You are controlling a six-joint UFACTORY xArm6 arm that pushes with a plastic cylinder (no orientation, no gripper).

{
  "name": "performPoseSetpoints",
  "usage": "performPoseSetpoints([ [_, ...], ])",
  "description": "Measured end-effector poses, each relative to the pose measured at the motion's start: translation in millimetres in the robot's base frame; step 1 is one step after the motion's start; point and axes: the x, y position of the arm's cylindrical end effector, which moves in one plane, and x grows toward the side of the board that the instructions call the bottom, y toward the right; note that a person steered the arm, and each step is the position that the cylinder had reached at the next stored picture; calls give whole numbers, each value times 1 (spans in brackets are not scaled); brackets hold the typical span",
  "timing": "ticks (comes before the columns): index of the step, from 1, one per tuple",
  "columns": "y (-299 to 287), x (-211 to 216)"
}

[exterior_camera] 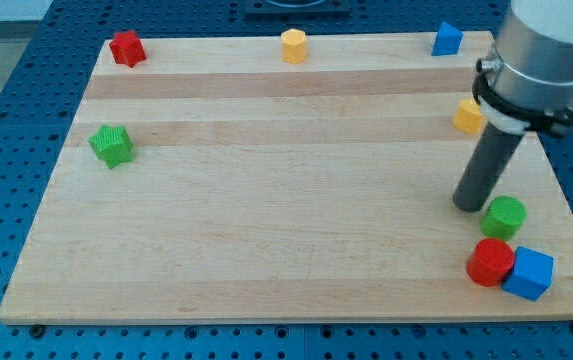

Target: Slide the green circle a bit down

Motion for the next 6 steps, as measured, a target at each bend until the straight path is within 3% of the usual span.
performPoseSetpoints([
  [1,22,-12],
  [5,27,32],
  [6,25,22],
])
